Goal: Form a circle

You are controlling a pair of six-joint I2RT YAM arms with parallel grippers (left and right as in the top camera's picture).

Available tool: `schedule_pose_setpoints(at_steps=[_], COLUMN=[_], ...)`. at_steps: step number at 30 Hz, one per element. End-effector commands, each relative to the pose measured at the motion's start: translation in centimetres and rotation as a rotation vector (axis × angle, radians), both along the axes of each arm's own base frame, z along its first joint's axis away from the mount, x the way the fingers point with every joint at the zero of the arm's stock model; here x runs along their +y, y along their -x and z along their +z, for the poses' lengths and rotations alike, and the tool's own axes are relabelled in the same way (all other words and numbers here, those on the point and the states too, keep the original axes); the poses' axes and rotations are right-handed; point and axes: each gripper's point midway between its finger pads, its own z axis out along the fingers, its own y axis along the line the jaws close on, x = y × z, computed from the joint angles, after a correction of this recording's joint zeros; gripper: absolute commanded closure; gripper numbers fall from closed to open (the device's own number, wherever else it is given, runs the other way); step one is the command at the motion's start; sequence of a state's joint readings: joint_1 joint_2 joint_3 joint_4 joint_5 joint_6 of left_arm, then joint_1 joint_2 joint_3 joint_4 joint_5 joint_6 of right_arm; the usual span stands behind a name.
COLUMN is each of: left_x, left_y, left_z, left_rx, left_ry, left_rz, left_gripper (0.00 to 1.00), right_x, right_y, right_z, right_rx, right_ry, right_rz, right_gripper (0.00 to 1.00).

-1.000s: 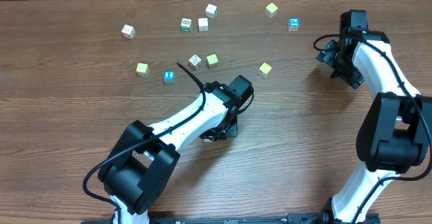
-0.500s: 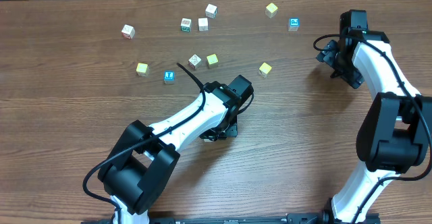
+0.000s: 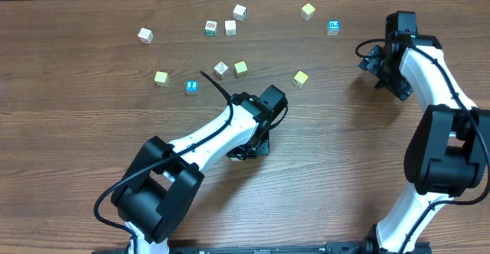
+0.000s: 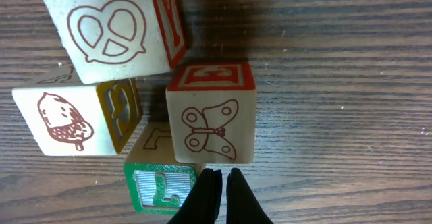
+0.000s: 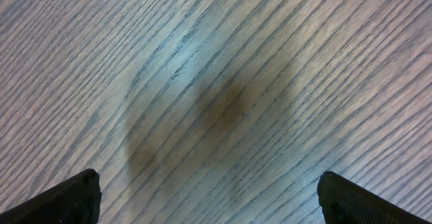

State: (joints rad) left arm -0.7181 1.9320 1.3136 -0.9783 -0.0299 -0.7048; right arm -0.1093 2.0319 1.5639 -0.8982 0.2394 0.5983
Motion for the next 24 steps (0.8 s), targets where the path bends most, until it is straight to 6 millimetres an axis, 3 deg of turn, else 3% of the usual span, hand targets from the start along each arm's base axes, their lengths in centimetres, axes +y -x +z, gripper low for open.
schedule_pose_setpoints(at_steps=[1, 17, 20, 24], left_x=[0.2, 0.2, 0.0, -0.8], left_y=[-0.3, -0.3, -0.5, -1.8], left_z=[-0.2, -0.1, 0.9, 4.0], left_rx=[0.005, 0.007, 0.000, -0.059], left_ry=[0.001, 0.003, 0.008, 0.038], left_rz=[0.039, 0.037, 0.025, 0.012], left_gripper=[0.96, 0.96, 0.96, 0.96], right_x=[0.0, 0.0, 0.0, 0.0], right_y=[-0.2, -0.2, -0.2, -0.2], right_z=[1.2, 1.2, 1.2, 1.2], right_rx=[-0.030, -0.030, -0.030, -0.030], right_ry=[0.006, 0.006, 0.006, 0.006], right_rz=[0.002, 0.002, 0.002, 0.002], right_gripper=[0.00, 0.00, 0.00, 0.00])
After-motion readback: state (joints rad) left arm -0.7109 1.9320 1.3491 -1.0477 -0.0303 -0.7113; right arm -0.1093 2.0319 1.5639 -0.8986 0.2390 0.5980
